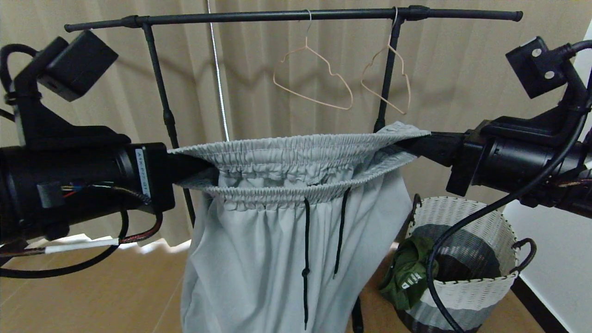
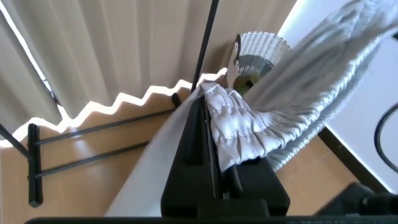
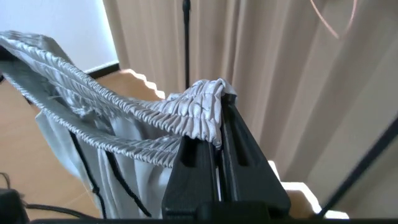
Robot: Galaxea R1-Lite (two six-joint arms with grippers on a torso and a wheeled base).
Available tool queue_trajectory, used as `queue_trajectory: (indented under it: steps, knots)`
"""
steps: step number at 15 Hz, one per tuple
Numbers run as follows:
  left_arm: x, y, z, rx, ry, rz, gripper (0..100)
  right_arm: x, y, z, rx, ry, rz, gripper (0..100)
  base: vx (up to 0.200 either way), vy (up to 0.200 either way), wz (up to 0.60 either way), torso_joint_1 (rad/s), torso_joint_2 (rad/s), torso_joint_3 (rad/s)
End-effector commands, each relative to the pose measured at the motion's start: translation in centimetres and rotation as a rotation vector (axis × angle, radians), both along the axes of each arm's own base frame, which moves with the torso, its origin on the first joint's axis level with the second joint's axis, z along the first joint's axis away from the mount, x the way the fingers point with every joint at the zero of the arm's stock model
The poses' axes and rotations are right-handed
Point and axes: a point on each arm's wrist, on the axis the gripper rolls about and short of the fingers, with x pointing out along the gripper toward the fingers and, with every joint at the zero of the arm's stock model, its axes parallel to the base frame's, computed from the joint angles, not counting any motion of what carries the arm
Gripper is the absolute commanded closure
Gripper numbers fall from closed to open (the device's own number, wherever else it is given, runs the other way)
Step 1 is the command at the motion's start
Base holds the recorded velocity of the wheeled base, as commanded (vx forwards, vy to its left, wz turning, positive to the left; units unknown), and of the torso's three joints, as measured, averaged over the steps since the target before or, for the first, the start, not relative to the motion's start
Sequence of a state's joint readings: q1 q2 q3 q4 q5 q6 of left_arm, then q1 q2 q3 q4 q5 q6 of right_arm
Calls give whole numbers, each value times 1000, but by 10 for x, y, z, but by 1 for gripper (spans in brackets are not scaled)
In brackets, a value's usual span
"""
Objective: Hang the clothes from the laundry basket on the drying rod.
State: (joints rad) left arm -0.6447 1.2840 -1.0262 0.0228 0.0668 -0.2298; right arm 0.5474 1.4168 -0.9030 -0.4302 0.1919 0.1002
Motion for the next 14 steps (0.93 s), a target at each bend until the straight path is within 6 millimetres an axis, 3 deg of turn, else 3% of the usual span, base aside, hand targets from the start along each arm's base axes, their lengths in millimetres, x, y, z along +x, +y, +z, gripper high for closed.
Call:
queue_trajectory:
  steps: [1, 5, 8, 14]
  knots:
    - [11, -11, -7, 14, 14, -1, 100, 0, -4, -3, -6, 8, -20, 100, 0, 0, 0, 0, 0, 0]
    - [43, -40, -4, 77, -129, 44, 100, 7, -14, 3, 2, -18, -90, 100, 0, 0, 0, 0, 0, 0]
    - [64, -48, 15, 117, -246, 54, 100, 26, -25, 27, 18, -122, -155, 100, 0, 0, 0, 0, 0, 0]
    - [76, -57, 22, 104, -290, 60, 100, 28, -25, 32, 11, -151, -158, 100, 0, 0, 0, 0, 0, 0]
